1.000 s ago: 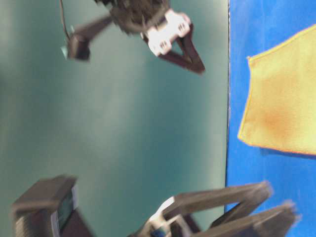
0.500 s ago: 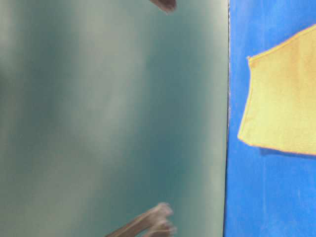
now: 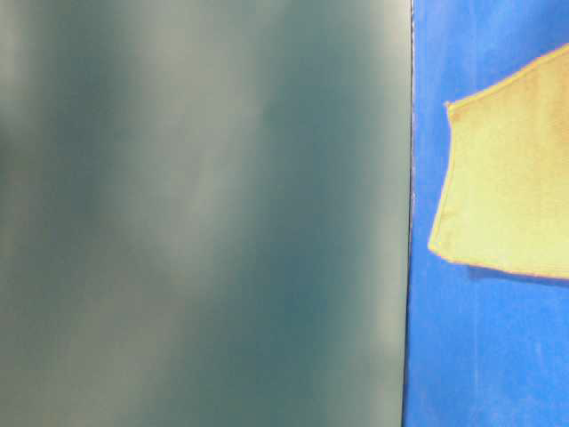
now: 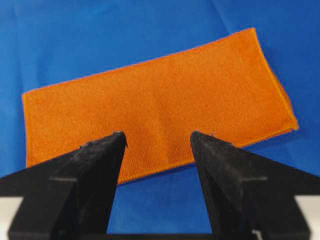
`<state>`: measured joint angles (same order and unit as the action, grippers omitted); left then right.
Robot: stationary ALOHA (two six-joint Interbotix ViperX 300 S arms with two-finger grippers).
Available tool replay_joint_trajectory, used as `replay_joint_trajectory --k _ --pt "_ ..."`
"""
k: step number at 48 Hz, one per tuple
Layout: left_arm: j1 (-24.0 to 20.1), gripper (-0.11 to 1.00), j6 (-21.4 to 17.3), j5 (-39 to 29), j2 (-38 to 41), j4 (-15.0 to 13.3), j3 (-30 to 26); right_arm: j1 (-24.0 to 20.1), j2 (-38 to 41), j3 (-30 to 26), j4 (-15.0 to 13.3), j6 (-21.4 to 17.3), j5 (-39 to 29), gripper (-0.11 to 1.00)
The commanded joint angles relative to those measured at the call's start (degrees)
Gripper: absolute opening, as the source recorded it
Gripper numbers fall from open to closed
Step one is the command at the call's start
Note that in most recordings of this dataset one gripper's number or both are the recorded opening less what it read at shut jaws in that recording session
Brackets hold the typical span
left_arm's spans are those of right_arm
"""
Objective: Fold the orange towel.
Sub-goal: 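Retract both grippers to the sides, then move both grippers to the top corners of the towel strip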
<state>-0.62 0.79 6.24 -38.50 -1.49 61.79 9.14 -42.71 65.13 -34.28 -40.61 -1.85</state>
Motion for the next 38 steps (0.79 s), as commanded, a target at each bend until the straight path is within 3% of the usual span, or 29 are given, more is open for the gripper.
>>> replay_joint_trajectory --k 1,9,17,26,38 --pt "-0.4 0.58 0.0 0.7 0.6 -0.1 -1.0 -0.1 0.0 -0.7 0.2 -0.1 0.6 0.60" --pt "-0.4 0.58 0.0 1.7 2.9 -0.1 -2.0 0.7 0.0 -1.2 0.2 -0.1 0.7 0.60" --pt "-2.1 0.58 0.0 4.8 7.4 -0.1 -4.5 5.4 2.9 -3.4 0.2 -0.1 0.8 0.60" --pt "-7.7 0.58 -0.8 5.4 15.3 -0.1 -9.1 11.9 10.6 -6.6 -0.5 0.4 2.6 0.60" --pt "-15.3 0.69 -1.0 7.3 28.1 0.0 -15.5 18.5 25.3 -12.3 -2.9 0.9 5.9 0.60"
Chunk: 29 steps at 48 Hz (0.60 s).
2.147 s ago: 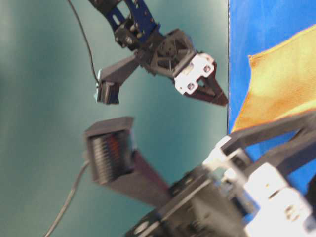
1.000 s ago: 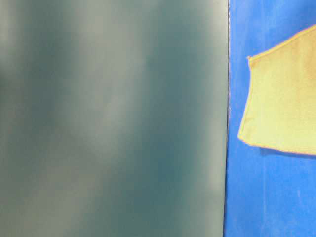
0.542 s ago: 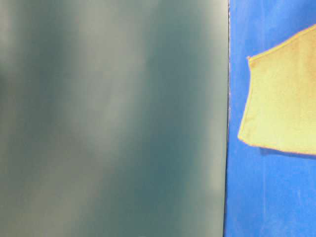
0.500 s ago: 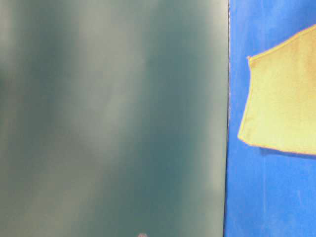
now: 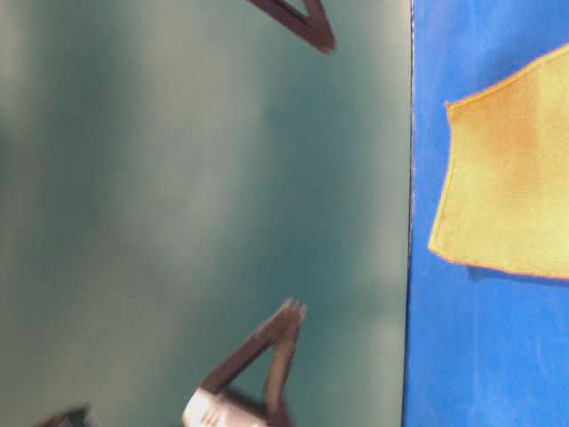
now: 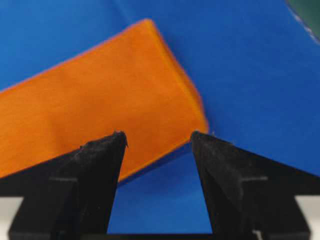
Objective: Fold the orange towel.
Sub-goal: 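Move both grippers to the top corners of the towel strip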
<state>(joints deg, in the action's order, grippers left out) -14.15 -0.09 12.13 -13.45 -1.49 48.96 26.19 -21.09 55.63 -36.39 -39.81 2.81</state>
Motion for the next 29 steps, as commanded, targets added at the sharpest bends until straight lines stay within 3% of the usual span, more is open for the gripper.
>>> replay_joint_trajectory --k 1,6,16,29 --pt "-2.2 0.71 -0.1 1.8 4.3 -0.1 -3.1 1.9 5.6 -3.7 -1.1 0.2 1.6 0.60" --pt "-4.2 0.77 -0.1 4.9 11.3 -0.1 -5.4 3.2 11.7 -6.2 -1.6 0.2 3.0 0.60" --pt "-7.4 0.79 -0.1 8.3 22.6 -0.1 -9.6 4.7 21.8 -10.7 -1.9 0.4 4.8 0.60" --pt "-10.6 0.79 -0.1 9.1 30.7 -0.1 -13.4 7.1 29.6 -12.4 -2.1 0.4 6.8 0.60"
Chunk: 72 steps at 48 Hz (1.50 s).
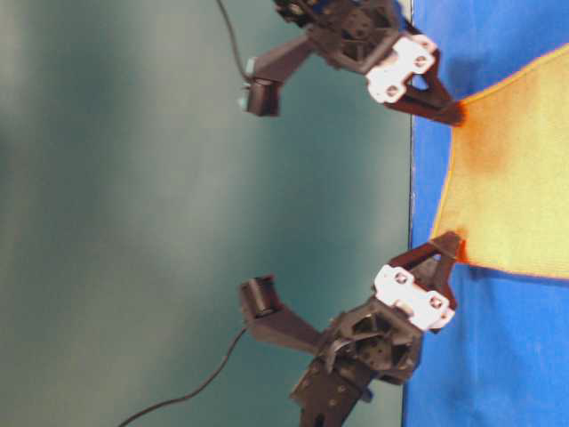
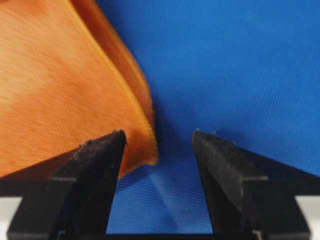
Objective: Fold the orange towel.
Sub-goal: 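Move both grippers to the top corners of the towel strip, then grasp top corners and fold them down to the bottom edge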
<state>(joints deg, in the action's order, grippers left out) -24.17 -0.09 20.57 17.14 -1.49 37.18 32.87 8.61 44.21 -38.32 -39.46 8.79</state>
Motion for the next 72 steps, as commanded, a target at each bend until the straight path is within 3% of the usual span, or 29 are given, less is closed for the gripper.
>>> replay_joint_trajectory --k 1,15,21,29,33,59,72 --pt "-0.7 0.79 -0.1 0.6 0.4 -0.1 -1.7 0.4 0.1 -0.9 -0.1 0.1 0.8 0.60" --pt "-1.2 0.72 -0.1 0.6 1.7 -0.1 -2.3 0.4 0.5 -0.3 0.0 0.1 1.1 0.58" --pt "-1.2 0.48 -0.1 0.6 1.8 -0.1 -2.2 0.3 1.1 0.0 0.2 0.1 1.8 0.46" --pt "-1.1 0.13 -0.2 0.3 2.4 -0.1 -1.9 -0.3 1.2 1.1 0.0 0.1 5.2 0.04" --pt "-0.9 0.04 -0.3 0.3 2.5 0.0 -1.9 -0.4 1.0 1.5 0.0 0.1 6.2 0.04" --pt "-1.0 0.03 -2.3 0.3 -0.5 0.0 -2.4 -0.4 -3.3 1.7 1.6 0.0 3.2 0.04" --pt "-3.6 0.03 -4.3 0.2 -1.2 0.0 -3.3 1.5 -4.1 0.5 1.5 0.0 2.0 0.04"
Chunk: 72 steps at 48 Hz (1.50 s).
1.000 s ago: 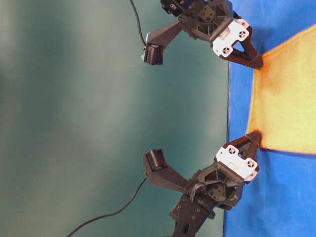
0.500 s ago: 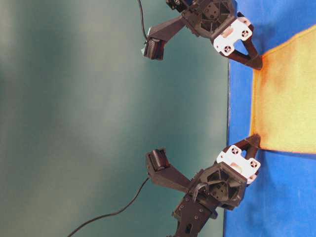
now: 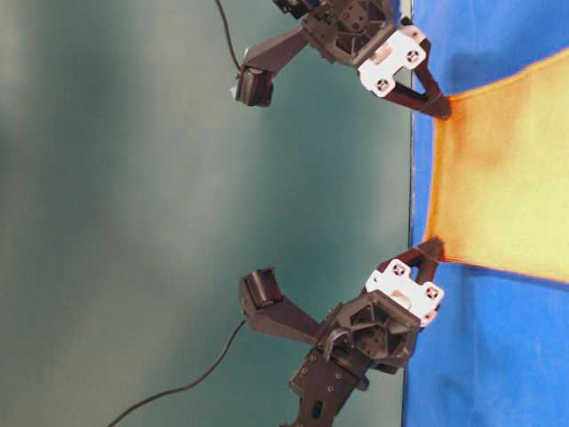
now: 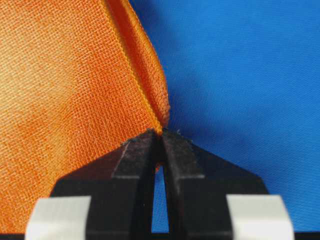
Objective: Fold the orange towel.
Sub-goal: 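Grasp top corners and fold them down to the bottom edge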
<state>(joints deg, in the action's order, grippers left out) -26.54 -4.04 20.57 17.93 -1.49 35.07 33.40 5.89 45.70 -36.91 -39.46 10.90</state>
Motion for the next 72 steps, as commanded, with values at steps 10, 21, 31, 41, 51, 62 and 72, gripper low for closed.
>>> replay_joint_trajectory --k 10,21,31,41,51,62,72 --pt "-2.4 0.03 -1.8 0.1 -1.9 -0.1 -2.3 2.6 -1.5 -1.6 -0.4 0.1 -0.1 0.04" --pt "-1.8 0.03 -1.7 -1.1 -2.9 0.0 -2.1 2.3 -2.1 -1.8 -0.4 0.0 -0.1 0.04" --pt "0.4 0.03 -1.8 -3.3 -6.7 0.0 -0.9 -0.5 -6.4 -0.9 -0.2 -0.6 -1.5 0.04" --pt "3.7 0.03 -1.8 -4.0 -11.4 0.0 1.8 -5.7 -11.2 0.2 1.1 -1.0 -7.6 0.04" --pt "9.2 0.03 -1.6 -4.7 -15.3 0.0 6.2 -12.4 -14.9 2.8 3.8 -1.1 -10.4 0.04" --pt "17.2 0.03 -0.7 -6.7 -16.1 0.0 9.1 -19.7 -16.2 5.2 8.0 -1.1 -10.6 0.04" --pt "22.3 0.03 -0.5 -8.8 -15.7 -0.1 9.1 -25.2 -15.4 5.6 10.7 -1.1 -10.7 0.04"
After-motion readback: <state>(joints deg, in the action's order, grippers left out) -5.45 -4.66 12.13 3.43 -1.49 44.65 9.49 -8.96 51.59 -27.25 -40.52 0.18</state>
